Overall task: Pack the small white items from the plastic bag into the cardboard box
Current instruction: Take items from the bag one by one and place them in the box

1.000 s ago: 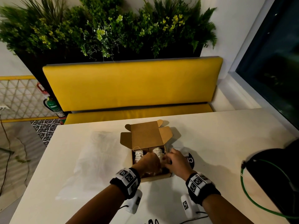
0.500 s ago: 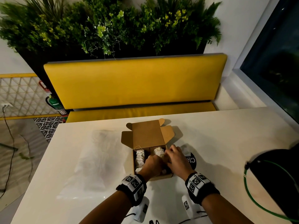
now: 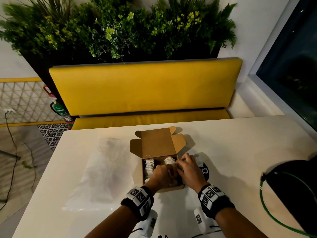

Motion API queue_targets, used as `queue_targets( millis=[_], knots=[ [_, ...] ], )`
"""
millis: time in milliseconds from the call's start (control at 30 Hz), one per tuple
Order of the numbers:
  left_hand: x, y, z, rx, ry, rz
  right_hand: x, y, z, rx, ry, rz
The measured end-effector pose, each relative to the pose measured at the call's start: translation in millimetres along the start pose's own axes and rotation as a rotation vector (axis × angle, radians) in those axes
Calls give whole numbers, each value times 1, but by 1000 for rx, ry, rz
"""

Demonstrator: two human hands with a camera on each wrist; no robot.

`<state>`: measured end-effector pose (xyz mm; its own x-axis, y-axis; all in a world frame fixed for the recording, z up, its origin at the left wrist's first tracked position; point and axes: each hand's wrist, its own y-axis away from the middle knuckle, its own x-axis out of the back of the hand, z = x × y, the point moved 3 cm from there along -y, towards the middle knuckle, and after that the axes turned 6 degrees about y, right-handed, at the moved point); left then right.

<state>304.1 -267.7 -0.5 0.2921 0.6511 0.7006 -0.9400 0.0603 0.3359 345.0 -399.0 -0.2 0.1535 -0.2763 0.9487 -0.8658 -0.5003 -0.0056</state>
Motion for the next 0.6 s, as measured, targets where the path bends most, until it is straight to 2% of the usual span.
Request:
queue_targets(
  millis=[100,267,400,533,600],
  knots=[
    [5,0,-6,38,73,63,0,-3,-3,50,135,42],
    [2,0,-11,104,123,87,-11,-2,-9,16,288,-91],
    [-2,-1,-12,155,157,68,-19,-1,-12,106,325,-191],
    [2,-5,-14,80,148,163,-19,-1,-3,45,274,-133],
    [4,-9,-15,6,135,217,-18,1,-3,104,274,-141]
  ],
)
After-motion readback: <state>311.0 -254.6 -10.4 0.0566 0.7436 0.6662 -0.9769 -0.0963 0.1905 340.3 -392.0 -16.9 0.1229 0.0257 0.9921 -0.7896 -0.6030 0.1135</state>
